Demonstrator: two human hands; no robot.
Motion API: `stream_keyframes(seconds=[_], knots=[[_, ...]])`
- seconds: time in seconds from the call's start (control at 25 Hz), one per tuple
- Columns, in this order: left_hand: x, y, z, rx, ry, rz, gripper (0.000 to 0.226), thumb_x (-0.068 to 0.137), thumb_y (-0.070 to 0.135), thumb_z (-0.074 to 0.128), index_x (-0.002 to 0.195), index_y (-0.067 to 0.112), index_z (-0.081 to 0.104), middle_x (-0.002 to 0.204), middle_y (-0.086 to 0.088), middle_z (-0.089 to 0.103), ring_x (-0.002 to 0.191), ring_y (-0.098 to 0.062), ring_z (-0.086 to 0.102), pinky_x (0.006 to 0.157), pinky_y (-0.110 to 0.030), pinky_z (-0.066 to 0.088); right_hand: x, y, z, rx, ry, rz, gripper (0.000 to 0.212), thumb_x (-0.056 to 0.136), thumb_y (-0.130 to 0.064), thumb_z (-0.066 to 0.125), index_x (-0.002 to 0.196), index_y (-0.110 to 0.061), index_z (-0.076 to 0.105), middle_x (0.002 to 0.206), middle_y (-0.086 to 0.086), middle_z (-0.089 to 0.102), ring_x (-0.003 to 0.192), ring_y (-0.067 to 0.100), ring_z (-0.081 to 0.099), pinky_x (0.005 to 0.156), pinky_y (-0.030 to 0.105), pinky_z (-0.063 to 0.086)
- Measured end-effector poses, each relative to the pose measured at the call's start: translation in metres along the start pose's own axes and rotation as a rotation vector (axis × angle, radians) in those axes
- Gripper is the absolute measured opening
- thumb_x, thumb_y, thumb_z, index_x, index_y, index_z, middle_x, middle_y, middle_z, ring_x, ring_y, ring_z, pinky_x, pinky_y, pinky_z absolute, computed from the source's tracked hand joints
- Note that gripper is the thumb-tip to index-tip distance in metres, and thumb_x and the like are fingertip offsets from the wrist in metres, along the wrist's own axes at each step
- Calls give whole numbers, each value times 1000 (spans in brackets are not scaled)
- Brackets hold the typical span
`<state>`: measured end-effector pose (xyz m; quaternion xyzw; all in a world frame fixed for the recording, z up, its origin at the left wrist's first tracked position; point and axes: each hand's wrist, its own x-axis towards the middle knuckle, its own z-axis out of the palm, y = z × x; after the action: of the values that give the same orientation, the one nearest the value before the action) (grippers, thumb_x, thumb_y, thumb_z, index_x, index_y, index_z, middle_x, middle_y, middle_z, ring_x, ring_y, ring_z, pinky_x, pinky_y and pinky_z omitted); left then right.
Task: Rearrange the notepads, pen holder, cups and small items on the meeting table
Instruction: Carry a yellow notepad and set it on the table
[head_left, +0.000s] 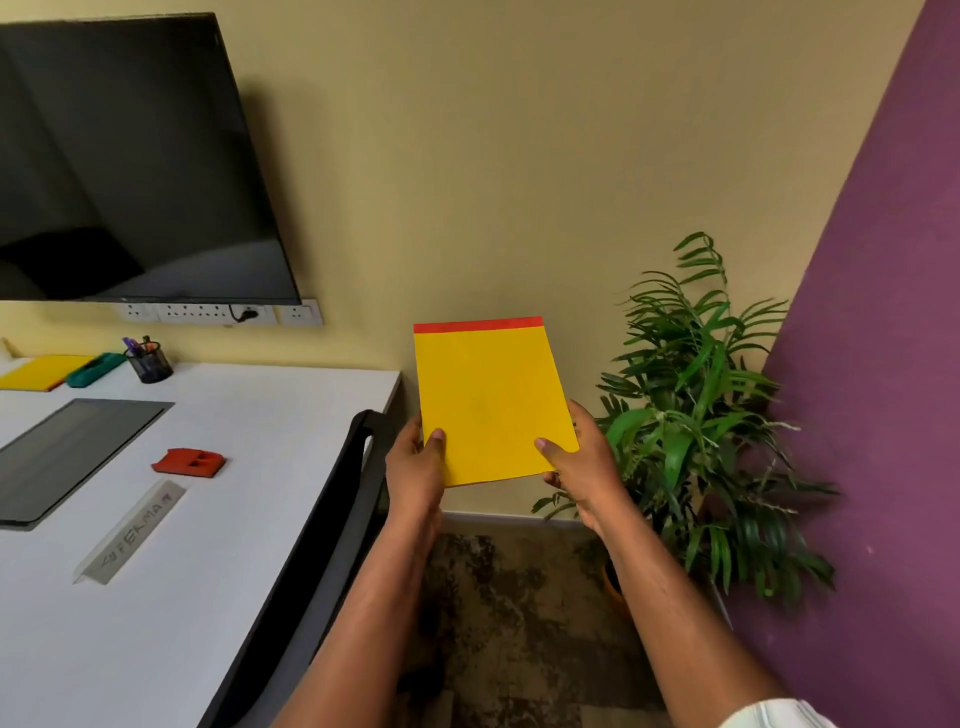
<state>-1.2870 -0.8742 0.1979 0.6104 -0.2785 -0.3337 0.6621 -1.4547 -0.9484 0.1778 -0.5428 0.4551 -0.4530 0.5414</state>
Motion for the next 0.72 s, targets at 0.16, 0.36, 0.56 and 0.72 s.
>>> stream_keyframes(seconds=[0.16, 0.36, 0.56, 0.72], knots=[[47, -9, 35, 13, 59, 30, 36, 97, 13, 49, 130, 24, 54, 97, 19, 62, 86, 2, 60, 66, -18, 46, 79, 4, -5, -36, -101, -31, 66, 88, -8, 63, 139, -40, 37, 131, -16, 39, 100, 13, 54, 52, 17, 50], [105, -5, 76, 24, 230, 47, 38, 96, 12, 49, 131, 26, 52, 99, 15, 61, 87, -2, 58, 80, -29, 46, 176, -1, 1, -60, -230, -38, 66, 89, -8, 63, 141, -37, 36, 128, -17, 36, 98, 10, 52, 52, 15, 49], [178, 0, 88, 34, 400, 37, 39, 96, 15, 50, 135, 23, 50, 114, 6, 57, 85, 1, 55, 73, -24, 44, 259, -1, 38, -48, -353, -24, 64, 89, -8, 63, 141, -36, 37, 128, -13, 43, 95, 7, 54, 52, 15, 48], [241, -11, 91, -12, 578, -13, 42, 96, 19, 50, 138, 19, 46, 135, -5, 53, 108, -20, 55, 88, -32, 43, 316, 2, 81, -65, -398, -18, 66, 88, -7, 63, 142, -34, 36, 124, -15, 37, 87, 7, 53, 51, 17, 49]])
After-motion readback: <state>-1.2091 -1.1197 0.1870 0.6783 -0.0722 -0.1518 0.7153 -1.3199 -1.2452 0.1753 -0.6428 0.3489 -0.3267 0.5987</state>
